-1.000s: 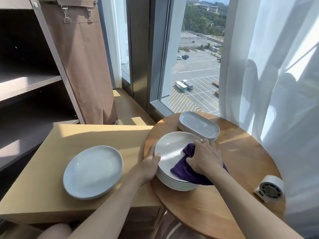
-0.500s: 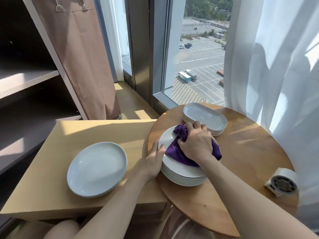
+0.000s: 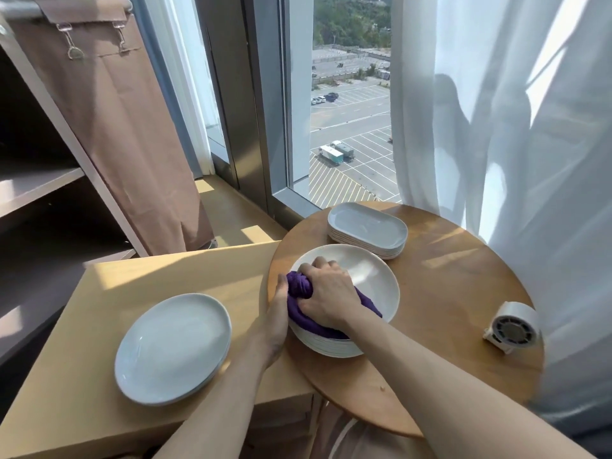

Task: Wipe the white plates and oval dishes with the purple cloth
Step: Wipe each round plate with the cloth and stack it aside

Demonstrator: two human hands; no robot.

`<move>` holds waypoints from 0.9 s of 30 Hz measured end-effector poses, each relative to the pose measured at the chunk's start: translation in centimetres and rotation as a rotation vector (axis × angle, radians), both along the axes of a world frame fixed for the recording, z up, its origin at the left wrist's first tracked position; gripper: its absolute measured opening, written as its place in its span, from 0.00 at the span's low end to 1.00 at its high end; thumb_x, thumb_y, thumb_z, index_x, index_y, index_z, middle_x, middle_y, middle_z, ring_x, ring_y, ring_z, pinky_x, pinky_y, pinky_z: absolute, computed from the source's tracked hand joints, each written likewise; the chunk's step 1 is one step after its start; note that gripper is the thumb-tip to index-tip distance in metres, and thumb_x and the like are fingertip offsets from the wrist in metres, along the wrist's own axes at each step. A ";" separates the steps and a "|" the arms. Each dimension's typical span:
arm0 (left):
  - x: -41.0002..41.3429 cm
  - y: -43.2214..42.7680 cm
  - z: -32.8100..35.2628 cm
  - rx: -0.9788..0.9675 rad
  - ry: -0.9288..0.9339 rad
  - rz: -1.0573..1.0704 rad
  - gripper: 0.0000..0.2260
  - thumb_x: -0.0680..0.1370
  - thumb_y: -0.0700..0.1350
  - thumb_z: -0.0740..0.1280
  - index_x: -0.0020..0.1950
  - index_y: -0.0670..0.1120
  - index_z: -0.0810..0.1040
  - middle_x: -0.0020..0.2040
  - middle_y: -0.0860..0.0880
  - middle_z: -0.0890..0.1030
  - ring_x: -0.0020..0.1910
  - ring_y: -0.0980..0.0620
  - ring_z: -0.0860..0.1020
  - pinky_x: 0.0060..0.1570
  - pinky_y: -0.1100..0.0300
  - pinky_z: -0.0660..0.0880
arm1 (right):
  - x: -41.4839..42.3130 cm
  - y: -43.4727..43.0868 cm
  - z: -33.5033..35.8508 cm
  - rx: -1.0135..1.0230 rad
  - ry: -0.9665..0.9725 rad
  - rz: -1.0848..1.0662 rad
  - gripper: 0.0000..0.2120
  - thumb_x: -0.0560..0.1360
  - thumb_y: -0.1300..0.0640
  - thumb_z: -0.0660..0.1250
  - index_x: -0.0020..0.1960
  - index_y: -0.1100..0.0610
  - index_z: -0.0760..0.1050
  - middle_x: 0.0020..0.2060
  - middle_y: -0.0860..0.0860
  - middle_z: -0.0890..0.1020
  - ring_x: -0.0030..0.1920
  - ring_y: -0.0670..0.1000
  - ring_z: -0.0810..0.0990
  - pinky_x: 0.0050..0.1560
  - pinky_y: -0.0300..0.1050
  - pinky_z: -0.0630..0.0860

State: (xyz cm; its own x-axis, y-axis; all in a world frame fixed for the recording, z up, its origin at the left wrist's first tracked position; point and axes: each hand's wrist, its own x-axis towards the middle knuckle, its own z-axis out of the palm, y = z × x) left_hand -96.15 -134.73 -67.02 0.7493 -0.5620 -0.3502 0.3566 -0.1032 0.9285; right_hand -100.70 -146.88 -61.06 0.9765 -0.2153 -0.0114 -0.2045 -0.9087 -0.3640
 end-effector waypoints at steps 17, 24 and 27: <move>0.0 0.4 0.8 0.330 -0.367 -0.039 0.31 0.82 0.46 0.58 0.81 0.64 0.50 0.72 0.49 0.72 0.65 0.47 0.74 0.67 0.50 0.72 | -5.8 -3.9 2.9 -0.133 0.229 -0.037 0.12 0.72 0.49 0.66 0.51 0.47 0.66 0.50 0.49 0.68 0.59 0.56 0.70 0.53 0.52 0.69; -2.6 1.7 2.6 0.510 -1.036 0.072 0.21 0.81 0.56 0.60 0.72 0.51 0.72 0.73 0.51 0.72 0.72 0.52 0.66 0.73 0.49 0.67 | -7.0 -5.3 1.5 -0.051 -0.041 -0.227 0.14 0.71 0.44 0.65 0.54 0.47 0.74 0.54 0.47 0.75 0.57 0.55 0.71 0.56 0.51 0.70; -4.8 3.1 2.3 0.536 -1.125 -0.154 0.20 0.79 0.59 0.56 0.65 0.55 0.79 0.71 0.58 0.72 0.75 0.58 0.61 0.77 0.54 0.59 | -7.9 -4.9 0.7 0.055 -0.275 -0.315 0.13 0.71 0.48 0.69 0.54 0.48 0.76 0.52 0.46 0.76 0.55 0.54 0.72 0.57 0.50 0.70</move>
State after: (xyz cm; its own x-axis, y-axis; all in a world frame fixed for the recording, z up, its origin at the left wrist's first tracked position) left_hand -101.00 -131.68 -64.74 0.7198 -0.6555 0.2285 -0.6544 -0.5308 0.5385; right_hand -108.61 -151.77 -60.34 0.8313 -0.5102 0.2204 -0.3577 -0.7947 -0.4904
